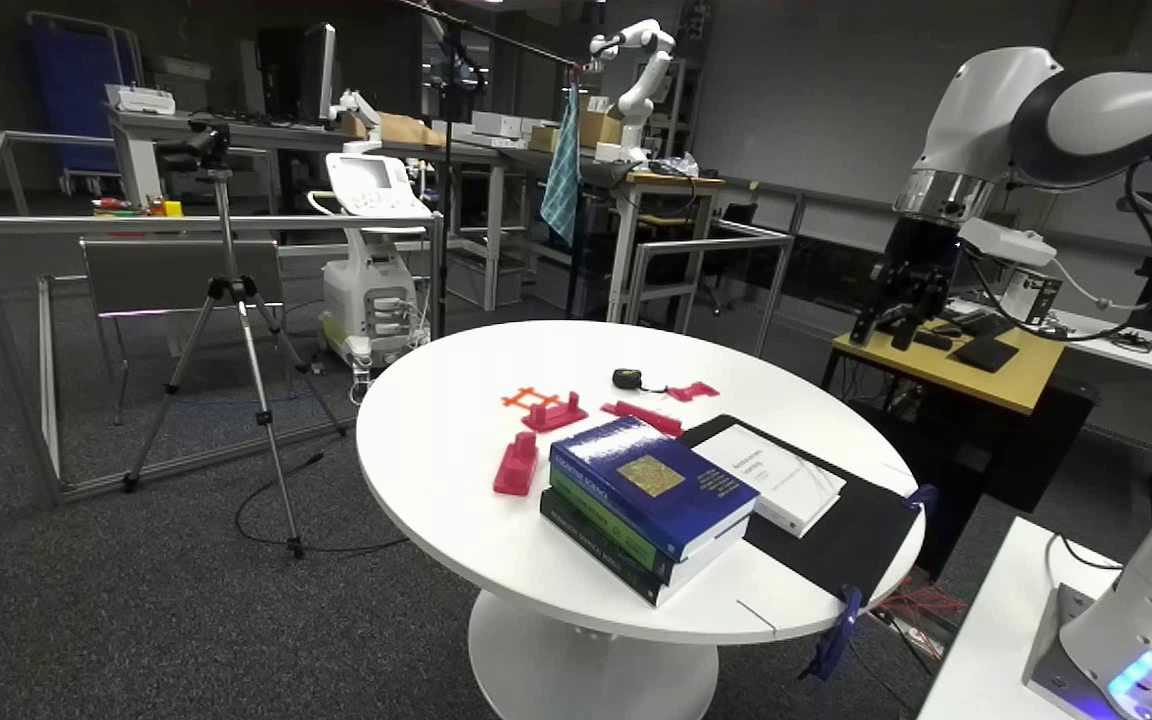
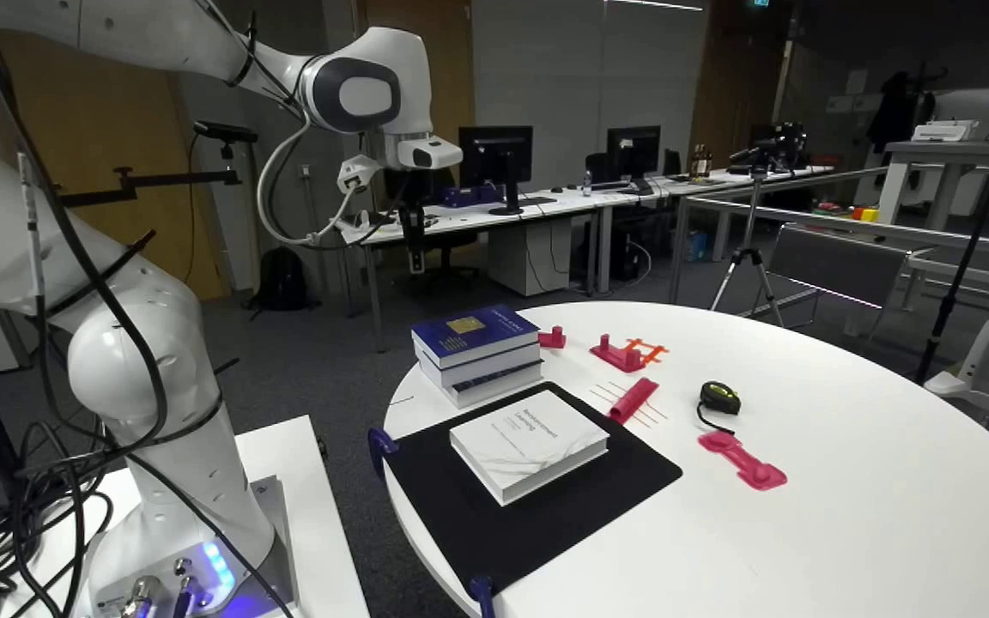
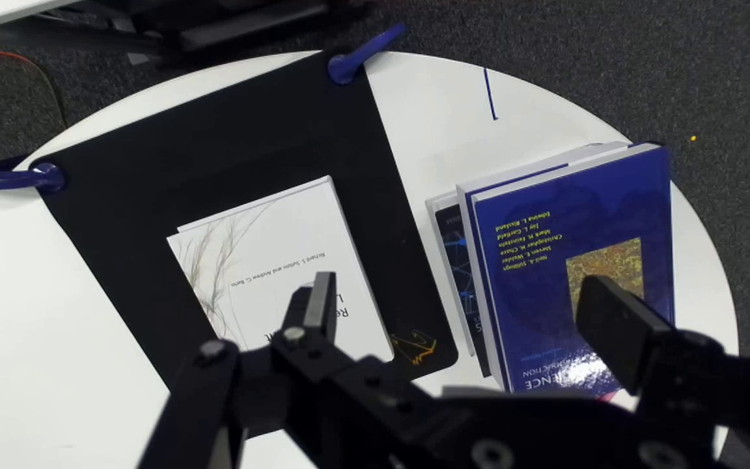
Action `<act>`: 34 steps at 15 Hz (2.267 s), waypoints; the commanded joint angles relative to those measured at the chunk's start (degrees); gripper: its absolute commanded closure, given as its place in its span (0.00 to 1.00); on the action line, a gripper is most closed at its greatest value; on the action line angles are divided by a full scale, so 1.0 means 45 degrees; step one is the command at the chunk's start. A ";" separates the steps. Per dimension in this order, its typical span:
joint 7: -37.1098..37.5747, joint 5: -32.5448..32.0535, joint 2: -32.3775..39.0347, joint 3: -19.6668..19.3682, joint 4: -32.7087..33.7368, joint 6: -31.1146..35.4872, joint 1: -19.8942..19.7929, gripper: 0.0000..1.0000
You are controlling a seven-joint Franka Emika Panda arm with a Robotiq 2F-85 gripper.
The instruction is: Move the blue book to the top of the white book on the right.
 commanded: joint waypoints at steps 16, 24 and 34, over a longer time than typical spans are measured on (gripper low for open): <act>0.0796 0.1376 0.5912 0.2435 0.0663 0.7912 0.3051 0.00; 0.2324 -0.2414 0.8284 0.2533 0.2858 0.8298 0.3637 0.00; 0.3510 -0.4468 0.8986 0.2149 0.3653 0.8141 0.4444 0.00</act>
